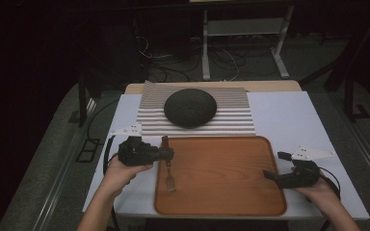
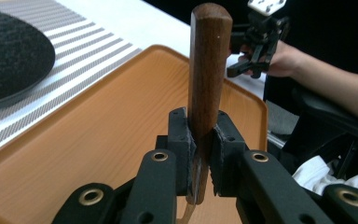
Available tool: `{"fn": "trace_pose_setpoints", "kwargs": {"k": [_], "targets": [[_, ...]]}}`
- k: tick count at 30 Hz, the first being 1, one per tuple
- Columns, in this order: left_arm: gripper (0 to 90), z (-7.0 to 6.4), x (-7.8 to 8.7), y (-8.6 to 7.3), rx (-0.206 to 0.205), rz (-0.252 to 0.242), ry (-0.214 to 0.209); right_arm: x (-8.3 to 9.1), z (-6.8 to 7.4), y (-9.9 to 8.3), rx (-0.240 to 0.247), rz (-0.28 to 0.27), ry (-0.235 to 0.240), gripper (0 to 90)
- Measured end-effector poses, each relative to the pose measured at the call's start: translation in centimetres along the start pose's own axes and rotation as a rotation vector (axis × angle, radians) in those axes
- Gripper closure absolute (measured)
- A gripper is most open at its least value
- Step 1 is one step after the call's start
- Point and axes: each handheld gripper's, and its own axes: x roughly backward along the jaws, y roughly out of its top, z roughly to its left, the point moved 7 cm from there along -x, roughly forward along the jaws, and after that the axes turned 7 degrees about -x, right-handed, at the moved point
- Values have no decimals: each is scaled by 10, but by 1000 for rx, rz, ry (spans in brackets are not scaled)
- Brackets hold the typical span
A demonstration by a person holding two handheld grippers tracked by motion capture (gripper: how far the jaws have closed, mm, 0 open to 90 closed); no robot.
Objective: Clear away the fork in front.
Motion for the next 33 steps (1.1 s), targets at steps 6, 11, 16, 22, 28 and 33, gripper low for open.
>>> {"fn": "trace_pose_setpoints", "kwargs": {"k": [6,11,16,22,28,33], "targets": [[792,6,-3,-1,3,-11,12,-1,1,0,7,2,5,78],[770,17,-10,-2,-4,-10,56,-1,0,1,3,0,4,79],[742,28,-17,-6,-2,-5,93,-1,0,0,4,1,4,81],[716,43,-29,-11,11,23,136,-1,0,1,3,-1,3,81],[676,50,-46,-24,32,65,151,-2,1,0,8,3,6,82],[664,50,-61,-35,45,103,145,-2,0,0,11,6,8,84]]}}
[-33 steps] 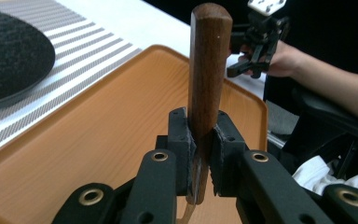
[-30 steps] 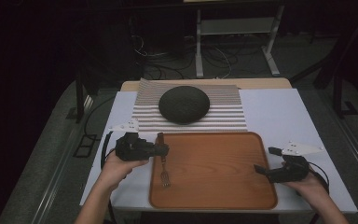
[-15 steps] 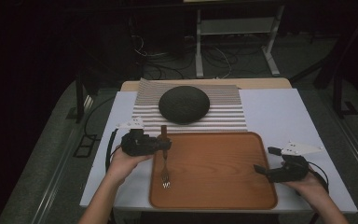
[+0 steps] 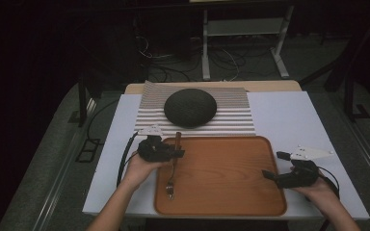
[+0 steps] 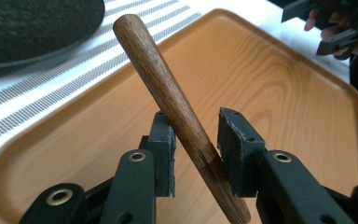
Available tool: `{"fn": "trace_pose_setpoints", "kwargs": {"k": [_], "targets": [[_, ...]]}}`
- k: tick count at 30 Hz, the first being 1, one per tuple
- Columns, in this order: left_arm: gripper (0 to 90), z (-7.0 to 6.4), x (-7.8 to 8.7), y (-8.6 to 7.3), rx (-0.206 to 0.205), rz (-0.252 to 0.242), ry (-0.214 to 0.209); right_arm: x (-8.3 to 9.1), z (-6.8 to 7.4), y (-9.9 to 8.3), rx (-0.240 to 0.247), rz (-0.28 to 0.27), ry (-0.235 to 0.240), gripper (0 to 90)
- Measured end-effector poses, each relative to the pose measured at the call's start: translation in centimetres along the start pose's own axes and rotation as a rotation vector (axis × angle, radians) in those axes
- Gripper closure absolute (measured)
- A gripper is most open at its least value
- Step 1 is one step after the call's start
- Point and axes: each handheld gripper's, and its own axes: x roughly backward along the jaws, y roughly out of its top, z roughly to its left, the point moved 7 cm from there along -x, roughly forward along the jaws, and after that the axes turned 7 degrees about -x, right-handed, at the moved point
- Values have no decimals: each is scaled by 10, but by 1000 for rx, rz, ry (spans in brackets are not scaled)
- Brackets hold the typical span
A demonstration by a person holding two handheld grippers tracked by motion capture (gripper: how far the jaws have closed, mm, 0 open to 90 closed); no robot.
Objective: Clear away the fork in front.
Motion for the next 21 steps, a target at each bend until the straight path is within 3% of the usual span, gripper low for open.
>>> {"fn": "trace_pose_setpoints", "kwargs": {"k": [12,15,21], "targets": [[668,-3,-24,-17,-3,90,1,-1,2,-1,13,11,4,95],[667,-5,-29,-20,-19,125,-1,-1,2,-1,16,11,5,95],[664,-5,-27,-19,-25,116,7,-1,2,-1,16,9,6,95]]}}
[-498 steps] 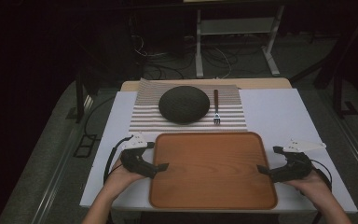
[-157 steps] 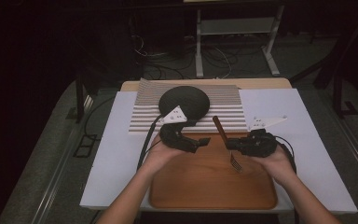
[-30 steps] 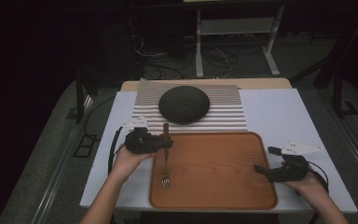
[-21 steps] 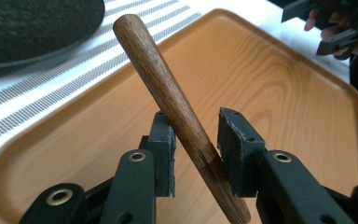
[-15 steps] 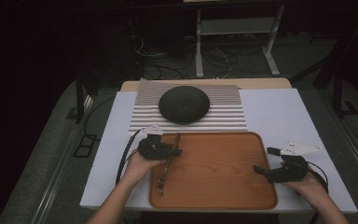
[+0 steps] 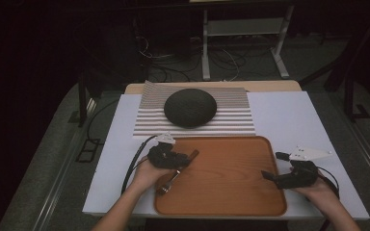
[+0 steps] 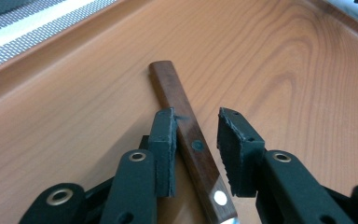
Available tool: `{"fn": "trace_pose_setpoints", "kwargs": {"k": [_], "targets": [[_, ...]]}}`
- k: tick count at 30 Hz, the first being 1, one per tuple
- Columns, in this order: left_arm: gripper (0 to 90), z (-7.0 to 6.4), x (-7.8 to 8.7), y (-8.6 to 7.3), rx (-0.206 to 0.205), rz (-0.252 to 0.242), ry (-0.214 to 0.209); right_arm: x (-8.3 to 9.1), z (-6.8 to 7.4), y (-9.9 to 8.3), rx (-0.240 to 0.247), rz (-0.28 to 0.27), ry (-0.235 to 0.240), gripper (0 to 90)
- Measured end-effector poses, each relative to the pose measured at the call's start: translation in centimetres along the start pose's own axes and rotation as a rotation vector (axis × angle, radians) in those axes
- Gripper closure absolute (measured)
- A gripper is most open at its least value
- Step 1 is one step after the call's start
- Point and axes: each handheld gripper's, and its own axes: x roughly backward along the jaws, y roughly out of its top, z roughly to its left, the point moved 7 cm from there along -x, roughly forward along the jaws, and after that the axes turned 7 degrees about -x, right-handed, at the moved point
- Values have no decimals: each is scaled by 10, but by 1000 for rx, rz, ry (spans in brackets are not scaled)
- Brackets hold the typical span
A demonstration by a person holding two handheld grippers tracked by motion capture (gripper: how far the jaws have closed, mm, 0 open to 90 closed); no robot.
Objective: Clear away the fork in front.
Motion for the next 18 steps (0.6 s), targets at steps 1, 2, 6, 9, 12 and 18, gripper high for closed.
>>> {"fn": "trace_pose_setpoints", "kwargs": {"k": [1,2,6,9,12,18], "targets": [[664,0,0,0,0,0,0,0,0,0,0,0,0,95],[664,0,1,1,-1,-6,3,0,0,0,0,0,0,95],[730,-5,1,6,-15,-34,-7,0,-1,-1,-2,1,-2,95],[844,-12,-1,10,-39,-35,-27,1,-1,-1,-7,-4,-2,95],[894,-19,-5,12,-58,-22,-49,3,-2,-2,-9,-5,-3,95],[894,-23,-17,7,-97,53,-38,3,-3,-2,-6,-8,-4,95]]}}
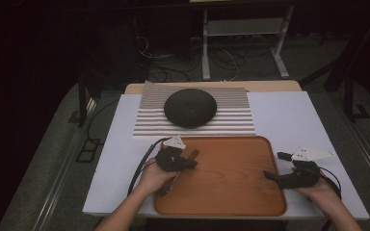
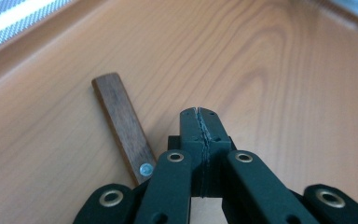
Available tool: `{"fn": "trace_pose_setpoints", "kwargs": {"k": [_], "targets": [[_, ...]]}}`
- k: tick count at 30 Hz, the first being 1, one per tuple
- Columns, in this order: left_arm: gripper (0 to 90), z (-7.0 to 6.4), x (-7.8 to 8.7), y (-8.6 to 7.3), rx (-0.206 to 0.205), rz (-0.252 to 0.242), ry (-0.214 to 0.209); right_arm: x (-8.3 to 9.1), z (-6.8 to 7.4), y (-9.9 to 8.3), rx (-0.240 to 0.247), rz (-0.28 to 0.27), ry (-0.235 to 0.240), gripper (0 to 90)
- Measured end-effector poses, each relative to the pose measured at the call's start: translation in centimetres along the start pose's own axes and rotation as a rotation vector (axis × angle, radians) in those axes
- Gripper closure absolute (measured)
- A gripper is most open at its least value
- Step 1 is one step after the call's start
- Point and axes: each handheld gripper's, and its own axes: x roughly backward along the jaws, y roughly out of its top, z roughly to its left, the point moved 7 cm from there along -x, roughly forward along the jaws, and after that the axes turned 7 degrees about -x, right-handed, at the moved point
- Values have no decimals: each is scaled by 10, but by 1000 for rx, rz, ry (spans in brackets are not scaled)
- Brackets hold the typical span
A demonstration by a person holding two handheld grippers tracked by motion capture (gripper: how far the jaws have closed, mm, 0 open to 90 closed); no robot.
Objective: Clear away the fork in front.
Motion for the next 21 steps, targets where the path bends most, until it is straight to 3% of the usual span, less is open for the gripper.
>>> {"fn": "trace_pose_setpoints", "kwargs": {"k": [1,7,9,21], "targets": [[894,3,0,-3,0,18,18,0,0,0,-1,2,0,96],[894,13,7,-8,9,21,58,0,2,0,3,4,-1,96],[893,21,14,-13,36,13,75,-1,3,1,6,5,-1,96],[890,38,33,-27,78,14,126,-2,4,1,15,8,2,97]]}}
